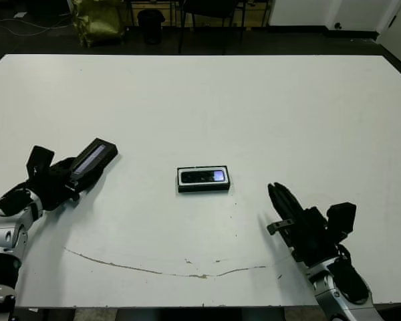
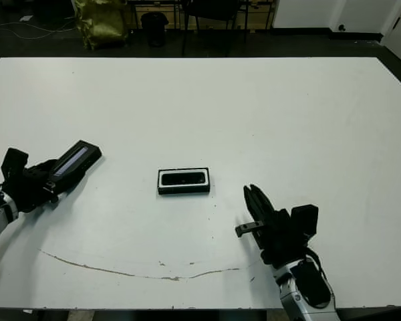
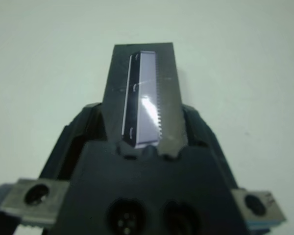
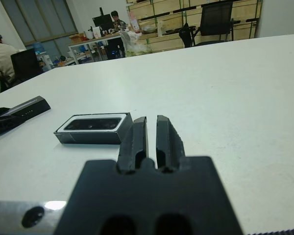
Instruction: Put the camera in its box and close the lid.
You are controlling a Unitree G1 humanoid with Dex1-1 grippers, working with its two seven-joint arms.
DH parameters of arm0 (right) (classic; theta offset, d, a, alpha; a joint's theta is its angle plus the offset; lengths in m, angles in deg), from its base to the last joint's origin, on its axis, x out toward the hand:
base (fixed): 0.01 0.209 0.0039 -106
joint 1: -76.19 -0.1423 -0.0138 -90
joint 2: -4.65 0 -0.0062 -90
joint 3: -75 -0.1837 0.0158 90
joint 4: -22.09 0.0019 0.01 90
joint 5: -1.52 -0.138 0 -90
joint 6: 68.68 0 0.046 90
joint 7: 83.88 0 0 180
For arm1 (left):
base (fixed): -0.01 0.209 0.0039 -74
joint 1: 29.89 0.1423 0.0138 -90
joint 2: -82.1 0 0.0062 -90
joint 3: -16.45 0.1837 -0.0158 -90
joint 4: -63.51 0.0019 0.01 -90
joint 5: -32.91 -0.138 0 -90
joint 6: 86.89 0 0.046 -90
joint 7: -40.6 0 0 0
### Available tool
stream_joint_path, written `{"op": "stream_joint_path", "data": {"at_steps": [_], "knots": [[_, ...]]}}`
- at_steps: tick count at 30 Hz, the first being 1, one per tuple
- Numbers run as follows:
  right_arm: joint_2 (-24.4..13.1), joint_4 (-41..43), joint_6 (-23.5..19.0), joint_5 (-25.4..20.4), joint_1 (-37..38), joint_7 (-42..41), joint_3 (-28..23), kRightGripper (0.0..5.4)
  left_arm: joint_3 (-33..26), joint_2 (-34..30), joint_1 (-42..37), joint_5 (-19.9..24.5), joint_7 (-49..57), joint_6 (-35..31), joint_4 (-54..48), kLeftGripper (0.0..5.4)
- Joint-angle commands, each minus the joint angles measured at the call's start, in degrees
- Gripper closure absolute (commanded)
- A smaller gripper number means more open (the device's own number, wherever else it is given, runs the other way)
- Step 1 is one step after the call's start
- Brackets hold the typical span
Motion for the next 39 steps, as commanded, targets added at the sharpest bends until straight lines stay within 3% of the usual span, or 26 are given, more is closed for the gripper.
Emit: {"op": "stream_joint_path", "data": {"at_steps": [1, 7, 16, 21, 25, 39], "knots": [[-0.12, -0.56, -0.38, 0.26, 0.83, 0.34, -0.26, 5.40, 1.94, 0.39, 3.28, -1.02, -1.71, -6.18, 0.70, 2.74], [0.01, -0.77, -0.31, -0.39, 0.66, -0.25, -0.11, 5.40, 0.49, -0.99, 1.85, 0.95, -6.32, -5.22, -3.01, 2.74], [-0.29, 0.53, -3.37, -1.38, 0.41, 0.43, -0.28, 5.40, 2.76, -7.41, -2.56, -0.60, -7.67, -14.67, -26.53, 2.74], [-0.08, 0.01, -2.80, -2.35, 0.36, -0.49, -0.61, 5.40, 6.31, -8.57, -7.64, -0.18, -9.85, -21.73, -32.89, 2.74], [-0.50, -0.38, -2.59, -1.90, 0.01, -0.54, -0.68, 5.40, 8.76, -7.83, -10.83, 0.43, -12.03, -24.90, -33.58, 2.74], [0.09, -2.38, -1.53, -2.89, -0.35, -1.54, -1.27, 5.40, 21.28, -3.61, -23.07, -5.46, -20.45, -20.90, -25.17, 2.74]]}}
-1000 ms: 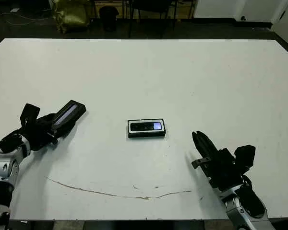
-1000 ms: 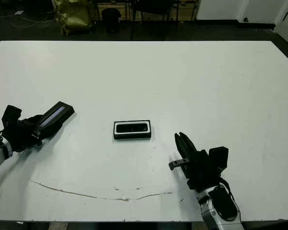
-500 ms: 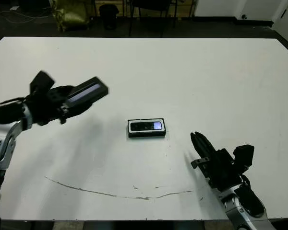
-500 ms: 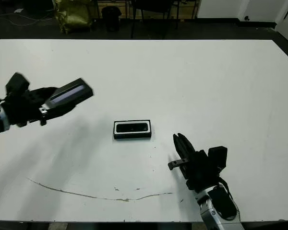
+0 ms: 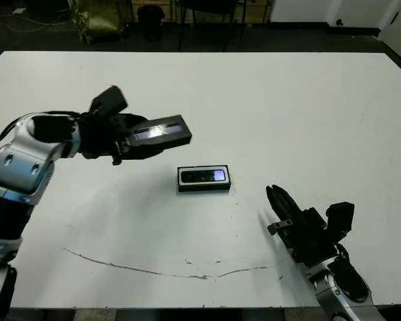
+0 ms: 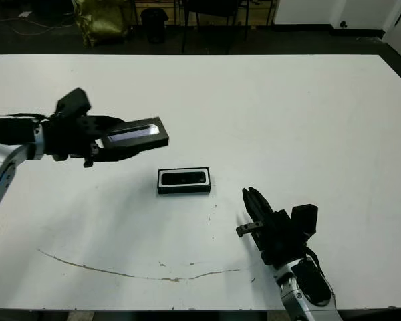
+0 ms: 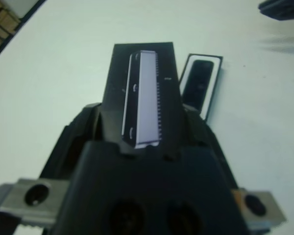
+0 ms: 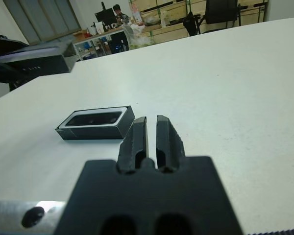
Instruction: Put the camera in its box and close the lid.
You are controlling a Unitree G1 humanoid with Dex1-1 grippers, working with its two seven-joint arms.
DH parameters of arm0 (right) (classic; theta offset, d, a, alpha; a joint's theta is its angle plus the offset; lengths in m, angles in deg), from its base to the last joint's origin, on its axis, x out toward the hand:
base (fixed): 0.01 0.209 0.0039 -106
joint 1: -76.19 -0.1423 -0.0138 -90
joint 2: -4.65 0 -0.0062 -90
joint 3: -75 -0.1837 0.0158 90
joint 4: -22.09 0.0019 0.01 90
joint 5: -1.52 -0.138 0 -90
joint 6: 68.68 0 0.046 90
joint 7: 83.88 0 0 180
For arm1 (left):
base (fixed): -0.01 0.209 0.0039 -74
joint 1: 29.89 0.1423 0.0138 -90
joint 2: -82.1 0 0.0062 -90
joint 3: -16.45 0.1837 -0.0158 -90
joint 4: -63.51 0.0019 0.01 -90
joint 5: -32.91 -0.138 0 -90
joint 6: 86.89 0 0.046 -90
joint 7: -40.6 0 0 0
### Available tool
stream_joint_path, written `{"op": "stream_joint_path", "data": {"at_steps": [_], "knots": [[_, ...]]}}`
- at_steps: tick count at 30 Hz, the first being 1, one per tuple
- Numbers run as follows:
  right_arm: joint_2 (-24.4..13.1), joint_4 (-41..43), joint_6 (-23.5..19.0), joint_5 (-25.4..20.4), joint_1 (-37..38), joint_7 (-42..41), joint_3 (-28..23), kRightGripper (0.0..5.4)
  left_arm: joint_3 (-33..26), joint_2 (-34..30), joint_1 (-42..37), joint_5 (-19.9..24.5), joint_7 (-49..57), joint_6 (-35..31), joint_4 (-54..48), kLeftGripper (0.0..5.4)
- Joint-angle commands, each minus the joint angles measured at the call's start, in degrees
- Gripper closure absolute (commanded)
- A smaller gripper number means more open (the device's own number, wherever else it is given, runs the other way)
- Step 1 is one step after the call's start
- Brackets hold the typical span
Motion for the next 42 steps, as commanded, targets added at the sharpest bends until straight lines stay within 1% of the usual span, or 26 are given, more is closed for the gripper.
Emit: {"op": "stream_joint_path", "data": {"at_steps": [1, 5, 8, 13, 17, 18, 20, 25, 26, 28, 30, 33, 36, 38, 41, 42], "knots": [[0.14, -0.90, 0.04, 0.13, 0.31, 0.22, -0.26, 5.40, 2.32, 2.44, -1.99, -1.28, -1.53, 2.54, 4.29, 2.74], [-0.02, -0.80, -0.24, 0.51, 0.40, 0.59, -0.40, 5.40, 3.96, 5.48, -4.41, -2.49, -2.40, 5.59, 9.34, 2.74], [0.61, -1.31, 0.46, -0.17, 0.48, 0.41, -0.76, 5.40, 4.53, 8.03, -5.67, -2.83, -3.35, 8.20, 13.20, 2.74], [0.54, -1.38, 1.82, 2.09, 0.22, 1.37, -0.98, 5.40, 5.82, 11.18, -7.08, -4.09, -4.70, 10.45, 17.63, 2.74], [0.13, 0.89, -0.45, 3.94, -0.49, 4.46, -2.04, 5.40, 6.65, 12.96, -7.00, -4.96, -5.20, 12.29, 19.51, 2.74], [-0.06, 1.46, -0.76, 4.66, -0.59, 5.17, -2.24, 5.40, 6.83, 13.28, -6.97, -5.14, -5.19, 11.85, 19.61, 2.74], [-0.37, 1.88, 0.12, 6.10, -0.80, 5.90, -2.69, 5.40, 7.02, 13.97, -6.89, -5.33, -5.58, 11.82, 20.12, 2.74], [0.17, 0.78, 1.62, 6.12, -1.46, 5.97, -3.93, 5.40, 6.78, 15.46, -7.00, -4.65, -7.13, 10.92, 21.49, 2.74], [0.37, 0.43, 1.87, 5.53, -1.58, 5.64, -4.17, 5.40, 6.77, 15.73, -7.05, -4.58, -7.38, 10.61, 21.61, 2.74], [0.45, 1.16, 0.87, 5.62, -1.47, 6.18, -4.15, 5.40, 6.82, 16.13, -7.03, -4.66, -7.72, 10.30, 21.59, 2.74], [0.34, 1.25, 1.05, 5.97, -1.45, 6.17, -4.12, 5.40, 6.76, 16.51, -7.01, -4.58, -8.15, 9.64, 21.71, 2.74], [0.80, 0.28, 2.60, 5.94, -1.62, 5.94, -4.31, 5.40, 7.05, 16.64, -6.88, -4.98, -8.59, 9.10, 21.36, 2.74], [0.88, 1.08, 1.01, 5.79, -1.45, 6.61, -4.31, 5.40, 7.47, 16.82, -7.02, -5.33, -9.03, 8.75, 21.59, 2.74], [0.50, 1.17, 1.64, 6.90, -1.33, 6.68, -3.97, 5.40, 7.70, 16.95, -7.08, -5.53, -9.15, 8.87, 21.70, 2.74], [0.61, 0.45, 2.73, 6.52, -1.33, 5.88, -4.00, 5.40, 8.04, 17.12, -7.26, -5.76, -9.42, 8.87, 21.92, 2.74], [0.55, 1.09, 1.55, 6.82, -1.26, 6.46, -3.88, 5.40, 8.15, 17.17, -7.31, -5.88, -9.44, 8.98, 22.01, 2.74]]}}
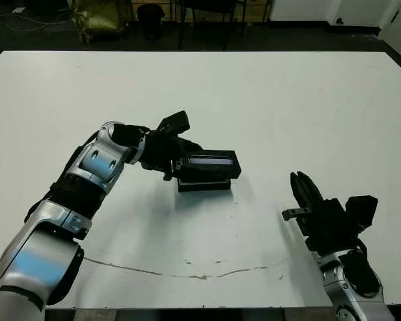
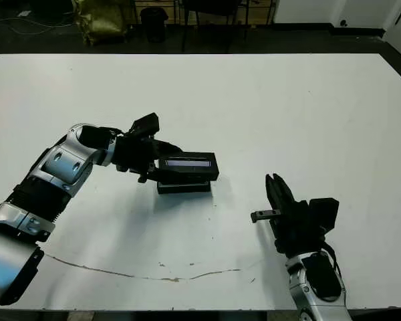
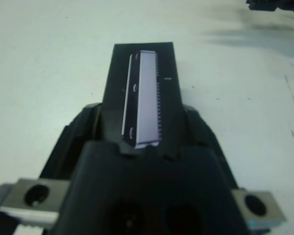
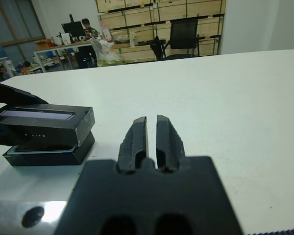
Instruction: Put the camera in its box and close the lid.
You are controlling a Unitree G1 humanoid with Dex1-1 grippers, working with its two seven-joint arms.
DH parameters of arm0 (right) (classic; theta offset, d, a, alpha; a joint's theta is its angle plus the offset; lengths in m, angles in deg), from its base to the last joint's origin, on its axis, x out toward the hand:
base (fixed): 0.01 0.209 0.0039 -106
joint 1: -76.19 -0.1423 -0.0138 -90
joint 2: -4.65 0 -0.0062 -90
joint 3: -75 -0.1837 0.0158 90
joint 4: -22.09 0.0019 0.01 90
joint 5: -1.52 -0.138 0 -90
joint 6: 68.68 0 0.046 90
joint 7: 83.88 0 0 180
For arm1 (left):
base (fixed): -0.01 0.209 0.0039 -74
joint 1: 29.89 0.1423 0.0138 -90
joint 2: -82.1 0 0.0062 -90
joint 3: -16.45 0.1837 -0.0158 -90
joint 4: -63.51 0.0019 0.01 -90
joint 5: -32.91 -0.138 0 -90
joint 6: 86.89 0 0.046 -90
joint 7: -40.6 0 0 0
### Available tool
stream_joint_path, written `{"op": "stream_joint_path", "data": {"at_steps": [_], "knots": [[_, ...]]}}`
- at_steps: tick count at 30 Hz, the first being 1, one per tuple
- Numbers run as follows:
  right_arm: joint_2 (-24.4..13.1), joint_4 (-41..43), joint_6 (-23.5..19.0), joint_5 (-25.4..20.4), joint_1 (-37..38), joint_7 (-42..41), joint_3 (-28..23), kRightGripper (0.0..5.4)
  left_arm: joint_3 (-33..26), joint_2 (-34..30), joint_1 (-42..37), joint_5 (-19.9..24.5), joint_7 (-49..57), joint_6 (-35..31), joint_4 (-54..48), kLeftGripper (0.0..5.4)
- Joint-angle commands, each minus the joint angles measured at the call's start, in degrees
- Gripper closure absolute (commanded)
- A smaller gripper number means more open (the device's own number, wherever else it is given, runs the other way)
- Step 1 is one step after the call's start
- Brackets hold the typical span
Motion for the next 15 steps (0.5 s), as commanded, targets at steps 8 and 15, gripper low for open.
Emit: {"op": "stream_joint_path", "data": {"at_steps": [8, 15], "knots": [[-0.02, 0.90, -2.33, 0.43, 0.99, 0.91, -0.07, 5.40, 1.60, -0.07, -0.85, -3.69, -0.05, 3.05, 2.52, 2.74], [0.17, -0.17, -1.28, 0.44, 0.87, 0.16, -0.11, 5.40, 1.64, 0.06, -1.20, -4.63, 0.25, 2.80, 3.69, 2.74]]}}
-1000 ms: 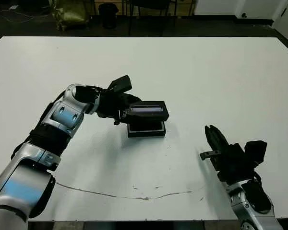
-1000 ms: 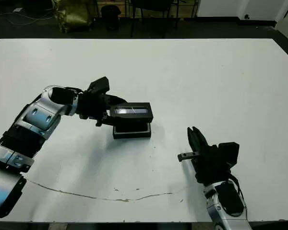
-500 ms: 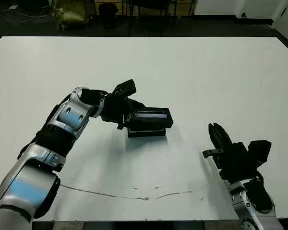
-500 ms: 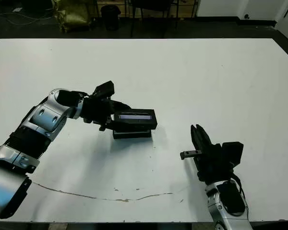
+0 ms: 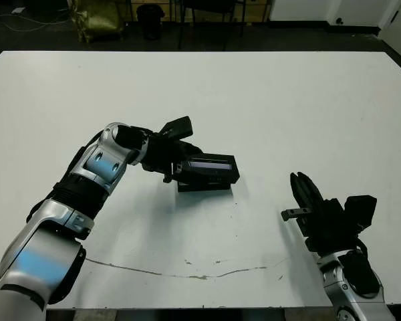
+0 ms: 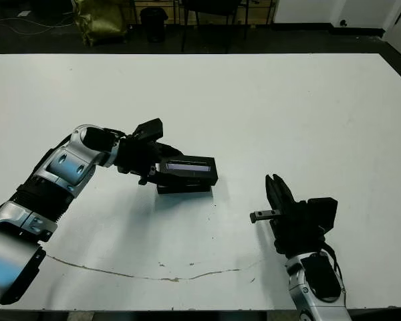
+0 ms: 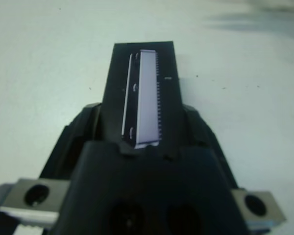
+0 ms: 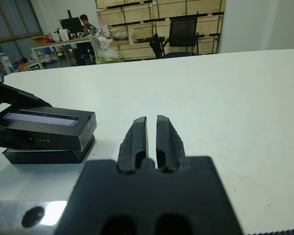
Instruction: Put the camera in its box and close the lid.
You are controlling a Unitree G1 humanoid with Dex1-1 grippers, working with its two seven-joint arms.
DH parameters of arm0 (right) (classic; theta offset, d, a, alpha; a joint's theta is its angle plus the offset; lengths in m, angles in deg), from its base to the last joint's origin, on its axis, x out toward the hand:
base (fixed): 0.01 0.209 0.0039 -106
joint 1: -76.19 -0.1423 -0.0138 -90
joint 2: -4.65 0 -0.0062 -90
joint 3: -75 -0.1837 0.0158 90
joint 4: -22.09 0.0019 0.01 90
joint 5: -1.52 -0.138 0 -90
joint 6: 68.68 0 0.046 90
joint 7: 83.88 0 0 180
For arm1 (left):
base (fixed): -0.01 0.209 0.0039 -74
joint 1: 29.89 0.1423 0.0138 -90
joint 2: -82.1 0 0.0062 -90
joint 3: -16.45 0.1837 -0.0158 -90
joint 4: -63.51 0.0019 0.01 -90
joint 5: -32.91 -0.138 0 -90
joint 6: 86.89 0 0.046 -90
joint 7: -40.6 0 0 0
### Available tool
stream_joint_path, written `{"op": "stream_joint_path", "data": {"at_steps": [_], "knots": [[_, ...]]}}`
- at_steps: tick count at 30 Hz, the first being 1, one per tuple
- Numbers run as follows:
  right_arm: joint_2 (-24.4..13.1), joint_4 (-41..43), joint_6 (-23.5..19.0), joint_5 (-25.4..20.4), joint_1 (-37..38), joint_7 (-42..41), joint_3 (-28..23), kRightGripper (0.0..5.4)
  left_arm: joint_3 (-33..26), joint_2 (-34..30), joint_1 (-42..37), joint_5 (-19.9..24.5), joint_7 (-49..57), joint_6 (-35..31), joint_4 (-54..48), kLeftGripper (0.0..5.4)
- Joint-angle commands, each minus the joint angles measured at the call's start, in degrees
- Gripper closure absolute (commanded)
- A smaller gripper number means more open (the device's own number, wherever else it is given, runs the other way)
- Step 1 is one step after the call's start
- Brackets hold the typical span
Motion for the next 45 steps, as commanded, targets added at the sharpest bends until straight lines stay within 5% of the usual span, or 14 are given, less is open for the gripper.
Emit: {"op": "stream_joint_path", "data": {"at_steps": [1, 15, 23, 27, 45], "knots": [[0.05, -2.13, 1.37, -0.60, 0.58, -0.85, -0.43, 5.40, 0.62, -0.22, -0.47, -1.44, 0.25, -0.28, 1.17, 2.74], [0.45, -3.28, 3.82, -0.02, 0.83, -1.24, -0.10, 5.40, 0.93, -0.28, -0.36, -2.78, -0.12, -0.76, 1.47, 2.74], [0.42, -1.49, 1.31, -0.03, 1.06, -0.26, 0.12, 5.40, 2.47, -0.70, -0.81, -3.83, -0.94, -1.83, 1.35, 2.74], [0.48, -3.44, 3.92, 0.16, 0.62, -1.37, -0.02, 5.40, 3.04, -0.77, -1.25, -3.96, -1.85, -2.95, 0.60, 2.74], [0.56, -1.96, 1.38, -0.19, 1.04, -0.59, 0.19, 5.40, 4.06, 0.51, -2.54, -4.40, -2.56, -6.00, -0.39, 2.74]]}}
